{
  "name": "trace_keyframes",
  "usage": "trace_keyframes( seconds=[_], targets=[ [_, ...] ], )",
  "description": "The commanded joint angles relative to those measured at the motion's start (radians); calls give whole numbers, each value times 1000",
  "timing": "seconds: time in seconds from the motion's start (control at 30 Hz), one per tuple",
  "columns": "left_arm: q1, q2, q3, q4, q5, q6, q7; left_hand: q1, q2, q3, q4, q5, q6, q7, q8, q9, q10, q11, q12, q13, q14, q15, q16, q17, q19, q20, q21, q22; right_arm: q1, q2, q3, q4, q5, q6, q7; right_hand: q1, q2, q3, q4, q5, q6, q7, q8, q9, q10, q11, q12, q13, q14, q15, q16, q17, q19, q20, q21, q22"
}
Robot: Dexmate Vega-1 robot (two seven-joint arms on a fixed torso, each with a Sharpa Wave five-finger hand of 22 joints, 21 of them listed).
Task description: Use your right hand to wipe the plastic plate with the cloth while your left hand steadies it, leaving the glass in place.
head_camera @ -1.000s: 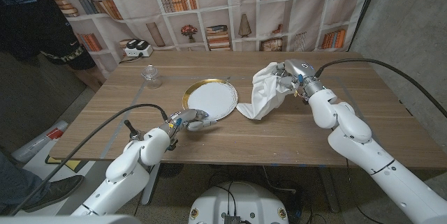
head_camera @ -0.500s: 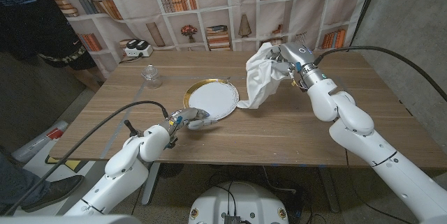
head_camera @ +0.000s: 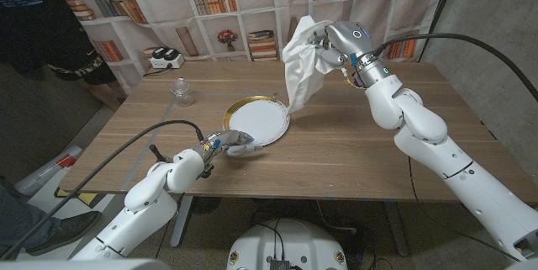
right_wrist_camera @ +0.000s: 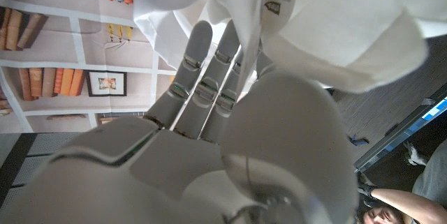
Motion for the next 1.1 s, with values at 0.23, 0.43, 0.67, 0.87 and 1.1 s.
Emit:
trace_keyframes(
  seconds=[0.23, 0.43, 0.67, 0.87, 1.1],
  targets=[
    [-1, 8, 1, -22, 13, 8, -1, -2, -2, -2, 7, 10, 14, 1, -4, 3, 9, -2, 0, 2, 9, -46, 3, 4, 8, -21, -7, 3, 156, 19, -96, 114, 36, 209, 22, 3, 7, 10, 1, 7, 7, -3, 9, 0, 72, -57, -7, 325, 9, -37, -4, 5, -2, -153, 12, -4],
    [0, 6, 1, -24, 12, 12, -5, -2, -1, -2, 7, 12, 14, 3, -5, 3, 9, -3, -1, 2, 8, -46, 2, 4, 8, -22, -7, 3, 187, 28, -116, 163, 38, 239, 53, 3, 7, 12, 1, 7, 8, -2, 9, -2, 74, -57, -8, 326, 9, -37, -6, 6, -3, -153, 13, -7],
    [-7, 5, 7, -20, 14, 9, -3, -1, -1, -3, 7, 14, 17, 3, -6, 3, 10, -4, -2, 2, 9, -46, 1, 4, 10, -21, -7, 3, 217, 48, -146, 213, 27, 262, 85, 2, 5, 14, 1, 7, 12, -2, 10, -5, 73, -55, -19, 319, 11, -37, -8, 7, -4, -154, 17, -12],
    [-14, 2, 12, -18, 22, 14, 0, 0, 0, -3, 6, 15, 16, 3, -7, 3, 13, -4, -2, 2, 11, -48, 1, 4, 11, -22, -8, 3, 236, 73, -163, 248, 37, 286, 98, 2, 4, 17, 0, 8, 15, -3, 10, -8, 78, -55, -22, 319, 11, -37, -11, 8, -5, -154, 19, -16],
    [-29, 8, 23, -13, 21, 5, -10, 3, 1, -2, 5, 16, 18, 2, -7, 3, 13, -4, -3, 2, 11, -47, 1, 3, 10, -21, -8, 3, 259, 93, -181, 282, 48, 313, 127, 2, 1, 20, -1, 8, 16, -3, 9, -11, 79, -55, -27, 320, 13, -37, -14, 8, -5, -154, 23, -20]
  ],
)
